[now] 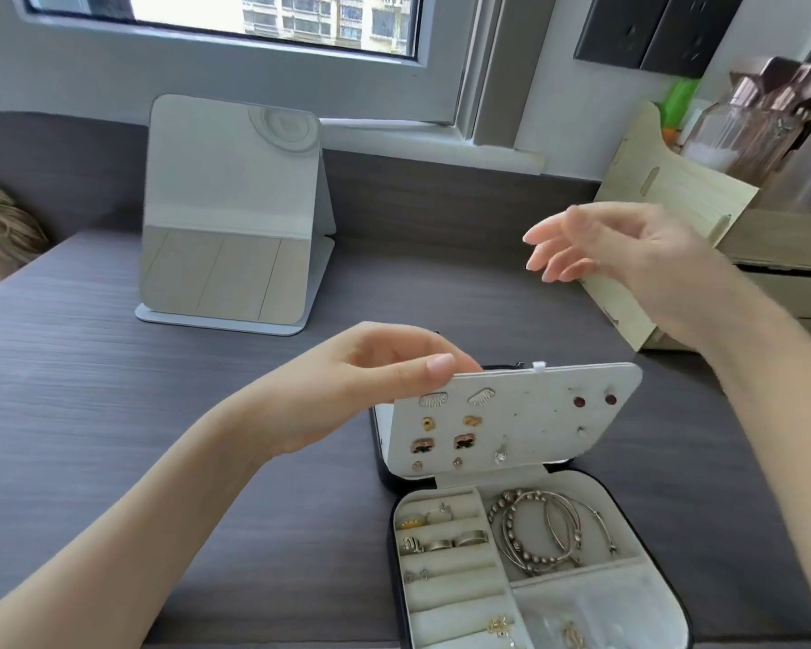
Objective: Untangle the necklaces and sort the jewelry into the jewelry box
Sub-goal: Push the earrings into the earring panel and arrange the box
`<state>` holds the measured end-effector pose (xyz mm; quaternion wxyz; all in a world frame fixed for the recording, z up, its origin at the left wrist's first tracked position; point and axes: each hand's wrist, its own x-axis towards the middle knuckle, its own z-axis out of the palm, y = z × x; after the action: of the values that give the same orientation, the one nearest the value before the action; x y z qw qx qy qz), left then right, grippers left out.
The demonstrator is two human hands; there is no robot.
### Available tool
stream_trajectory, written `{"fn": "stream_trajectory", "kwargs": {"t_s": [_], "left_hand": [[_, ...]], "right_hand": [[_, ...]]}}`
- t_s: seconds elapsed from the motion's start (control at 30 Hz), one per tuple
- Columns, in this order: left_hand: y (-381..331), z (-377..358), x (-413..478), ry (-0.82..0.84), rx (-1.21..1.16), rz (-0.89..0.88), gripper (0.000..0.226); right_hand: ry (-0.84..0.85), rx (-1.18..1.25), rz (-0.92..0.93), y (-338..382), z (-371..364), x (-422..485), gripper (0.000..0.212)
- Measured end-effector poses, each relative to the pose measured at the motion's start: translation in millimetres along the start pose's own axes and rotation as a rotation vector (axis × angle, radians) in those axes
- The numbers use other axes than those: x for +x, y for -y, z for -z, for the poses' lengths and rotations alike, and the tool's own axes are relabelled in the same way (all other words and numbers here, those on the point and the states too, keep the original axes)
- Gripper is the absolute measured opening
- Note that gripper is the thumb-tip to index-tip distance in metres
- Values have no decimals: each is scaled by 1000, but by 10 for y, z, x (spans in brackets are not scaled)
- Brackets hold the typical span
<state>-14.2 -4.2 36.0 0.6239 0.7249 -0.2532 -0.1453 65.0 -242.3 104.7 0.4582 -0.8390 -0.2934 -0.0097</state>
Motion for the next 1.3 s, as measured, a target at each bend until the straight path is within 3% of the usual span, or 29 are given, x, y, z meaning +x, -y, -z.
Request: {"fn": "stream_trajectory", "kwargs": {"t_s": [0.17, 0.3, 0.6, 0.77, 0.87, 0.93, 1.07, 1.3], "left_hand": [[-10, 16, 3, 22, -3, 1, 35], [1, 34, 21, 19, -3, 8, 34], [41, 37, 46, -54, -45, 23, 29], [94, -4, 94, -276, -148, -21, 24], [132, -52, 133, -414, -201, -49, 21], [137, -92, 148, -450, -221, -76, 21], [133, -151, 147, -386, -314, -102, 23], [162, -105, 145, -338, -385, -90, 22]], "right_hand": [[280, -273, -236, -600, -387, 525, 14], [344, -375, -268, -807, -728, 690, 17], [259, -413, -161, -940, -811, 859, 6], [-120, 137, -99, -497, -276, 596, 6], [-183, 481, 72, -71, -96, 215, 11], [-145, 405, 152, 161, -217, -62, 10], [-36, -2, 224, 178, -617, -275, 8], [-68, 141, 151, 79, -750, -254, 14]]}}
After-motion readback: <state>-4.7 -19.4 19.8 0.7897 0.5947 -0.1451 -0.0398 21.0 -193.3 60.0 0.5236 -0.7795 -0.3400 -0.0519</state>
